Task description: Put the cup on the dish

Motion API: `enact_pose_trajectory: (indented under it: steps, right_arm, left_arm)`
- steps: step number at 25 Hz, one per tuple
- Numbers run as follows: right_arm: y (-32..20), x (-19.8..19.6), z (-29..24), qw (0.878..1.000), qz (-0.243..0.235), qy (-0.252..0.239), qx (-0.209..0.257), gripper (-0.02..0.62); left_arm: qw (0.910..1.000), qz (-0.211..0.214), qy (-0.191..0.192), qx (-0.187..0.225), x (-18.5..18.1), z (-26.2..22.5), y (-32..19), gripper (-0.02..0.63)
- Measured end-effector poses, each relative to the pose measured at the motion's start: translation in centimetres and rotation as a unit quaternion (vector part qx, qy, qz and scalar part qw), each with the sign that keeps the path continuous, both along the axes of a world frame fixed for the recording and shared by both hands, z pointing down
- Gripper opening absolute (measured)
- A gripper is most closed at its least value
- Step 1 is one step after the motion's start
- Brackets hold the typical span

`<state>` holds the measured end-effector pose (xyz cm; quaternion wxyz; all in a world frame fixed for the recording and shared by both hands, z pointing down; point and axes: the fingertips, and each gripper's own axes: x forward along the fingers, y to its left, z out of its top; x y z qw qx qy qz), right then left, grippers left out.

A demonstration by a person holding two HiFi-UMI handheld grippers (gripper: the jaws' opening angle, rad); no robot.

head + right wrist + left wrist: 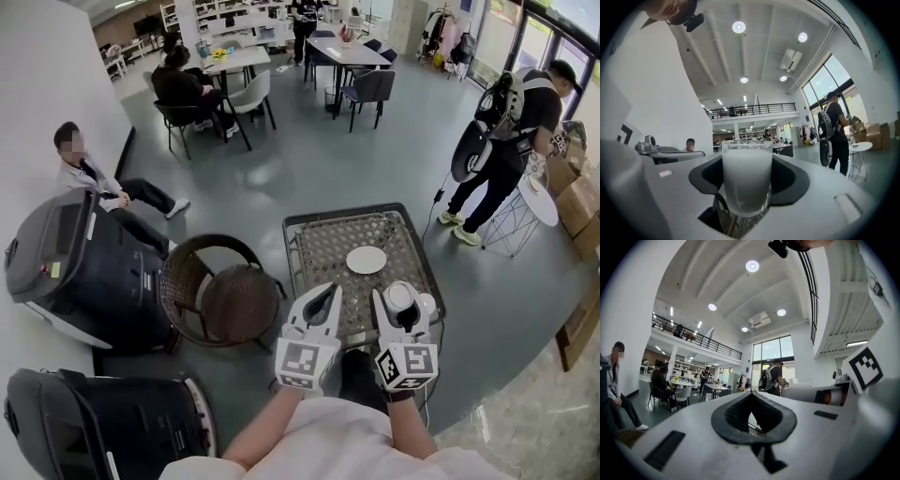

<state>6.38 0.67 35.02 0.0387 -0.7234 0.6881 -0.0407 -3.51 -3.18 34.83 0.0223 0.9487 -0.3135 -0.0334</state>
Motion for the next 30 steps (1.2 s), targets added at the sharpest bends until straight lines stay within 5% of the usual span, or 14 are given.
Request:
enact_pose_trajectory:
  steps: [6, 17, 30]
  right_arm:
    - [-2.4, 2.0, 1.2, 1.0, -0.007, 0.003, 0.001, 0.252]
    - [-7.1, 7.9, 4.4, 0.999, 0.031, 0.037, 0.006, 0.252]
    - [-12.1, 12.8, 13.4, 0.996, 0.051, 0.046, -0.055, 0.252]
  left_arm:
    - [0.9998, 0.005, 0.017, -0.004, 2.6, 0.2, -2.4, 0.003]
    - [0.9997, 0.011, -0.021, 0.002, 8.4, 3.0, -7.3, 0.003]
    - [0.9947, 0.032, -0.04, -0.089, 12.7, 10.6, -12.7, 0.003]
